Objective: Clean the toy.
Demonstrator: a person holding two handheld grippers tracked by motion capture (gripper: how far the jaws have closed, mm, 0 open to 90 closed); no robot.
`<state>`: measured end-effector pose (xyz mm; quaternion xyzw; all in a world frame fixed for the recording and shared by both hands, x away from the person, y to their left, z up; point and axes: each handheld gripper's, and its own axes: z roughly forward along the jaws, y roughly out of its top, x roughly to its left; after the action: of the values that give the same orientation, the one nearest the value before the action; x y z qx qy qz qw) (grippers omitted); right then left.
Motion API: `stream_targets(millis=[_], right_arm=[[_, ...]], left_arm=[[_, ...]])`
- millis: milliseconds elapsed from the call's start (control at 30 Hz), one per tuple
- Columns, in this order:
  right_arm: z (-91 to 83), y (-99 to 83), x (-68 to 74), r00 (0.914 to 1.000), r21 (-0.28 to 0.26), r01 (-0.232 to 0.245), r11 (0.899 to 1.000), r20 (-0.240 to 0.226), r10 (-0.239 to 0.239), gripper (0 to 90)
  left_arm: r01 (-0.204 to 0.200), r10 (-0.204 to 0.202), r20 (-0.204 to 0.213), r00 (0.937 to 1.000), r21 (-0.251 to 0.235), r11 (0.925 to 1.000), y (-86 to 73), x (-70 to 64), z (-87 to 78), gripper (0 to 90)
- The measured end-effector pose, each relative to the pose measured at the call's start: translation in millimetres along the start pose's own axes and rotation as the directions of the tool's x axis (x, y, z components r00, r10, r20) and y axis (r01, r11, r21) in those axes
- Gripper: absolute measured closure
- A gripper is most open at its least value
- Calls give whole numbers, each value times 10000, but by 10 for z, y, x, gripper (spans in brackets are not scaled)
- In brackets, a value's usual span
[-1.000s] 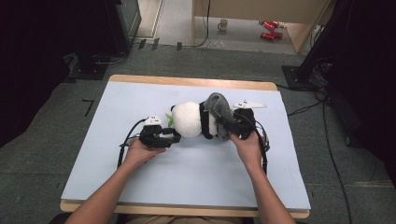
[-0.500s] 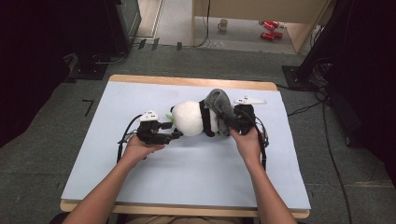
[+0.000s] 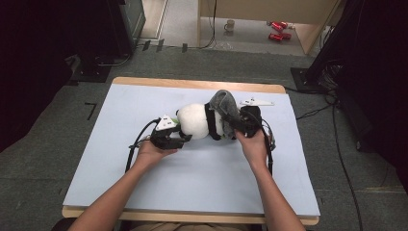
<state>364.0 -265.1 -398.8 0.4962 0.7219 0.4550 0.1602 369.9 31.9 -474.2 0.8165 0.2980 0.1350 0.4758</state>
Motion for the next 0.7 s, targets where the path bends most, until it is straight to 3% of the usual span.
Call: stream_targets(millis=[133, 233, 367, 400, 500, 533, 667, 700], right_arm=[[-65, 58, 88, 9999, -54, 49, 10000, -123, -50, 721], [-108, 108, 212, 9987, -299, 176, 9994, -465, -190, 722], [-143, 149, 438, 9936, -537, 418, 9977, -1023, -472, 722], [-145, 152, 485, 9920, -547, 469, 9974, -1148, -529, 721], [-133, 157, 687, 9832, -483, 627, 9969, -1686, -701, 721], [-128, 152, 733, 9802, -431, 607, 9972, -1862, -677, 721], [-34, 71, 984, 9604, -29, 754, 9972, -2689, -734, 720], [15, 32, 1042, 9556, 171, 851, 9962, -2845, -768, 720]], left_arm=[[186, -186, -16, 9998, -8, 9998, 4, 27, -3, 604], [290, -292, 176, 9994, 128, 9995, 23, 18, -12, 670], [1083, -1132, 783, 9905, 643, 9920, 109, 50, -66, 706], [1394, -1467, 975, 9844, 779, 9872, 129, 59, -91, 708], [2337, -2490, 1471, 9573, 1137, 9656, 182, 61, -192, 710], [2669, -2849, 1631, 9446, 1238, 9557, 199, 55, -240, 710], [3995, -4229, 2090, 8817, 1459, 9050, 227, 31, -402, 702], [4193, -4439, 2172, 8693, 1511, 8952, 222, 30, -415, 700]])
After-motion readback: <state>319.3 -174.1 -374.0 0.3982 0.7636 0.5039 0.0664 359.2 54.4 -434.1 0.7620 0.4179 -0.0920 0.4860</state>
